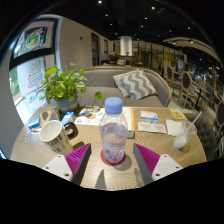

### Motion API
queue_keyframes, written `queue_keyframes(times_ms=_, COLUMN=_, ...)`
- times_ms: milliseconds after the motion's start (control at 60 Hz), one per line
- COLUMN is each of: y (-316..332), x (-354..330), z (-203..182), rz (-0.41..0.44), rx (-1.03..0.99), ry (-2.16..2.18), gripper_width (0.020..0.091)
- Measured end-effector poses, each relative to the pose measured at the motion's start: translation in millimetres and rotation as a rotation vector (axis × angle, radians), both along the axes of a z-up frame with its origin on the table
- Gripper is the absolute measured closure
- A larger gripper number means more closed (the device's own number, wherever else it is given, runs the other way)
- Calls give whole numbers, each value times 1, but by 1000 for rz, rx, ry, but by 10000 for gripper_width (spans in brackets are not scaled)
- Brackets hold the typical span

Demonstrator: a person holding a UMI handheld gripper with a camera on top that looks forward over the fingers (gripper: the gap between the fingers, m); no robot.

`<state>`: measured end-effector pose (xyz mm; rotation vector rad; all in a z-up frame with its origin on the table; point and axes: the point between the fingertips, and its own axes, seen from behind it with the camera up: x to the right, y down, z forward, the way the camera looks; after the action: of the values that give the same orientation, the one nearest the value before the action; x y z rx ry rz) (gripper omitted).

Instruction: Pour water

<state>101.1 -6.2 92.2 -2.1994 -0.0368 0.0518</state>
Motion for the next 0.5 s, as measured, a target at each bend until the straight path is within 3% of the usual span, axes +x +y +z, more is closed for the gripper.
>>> queue_keyframes(times_ms=283, y=-112, x=-25, z=77, rz=-96, rx=-77, ry=3, gripper_width=251)
queue_keyframes(times_ms=500, y=-179, x=-47, z=115, rz=-148, rx=-80, ry=-10, gripper_width=248)
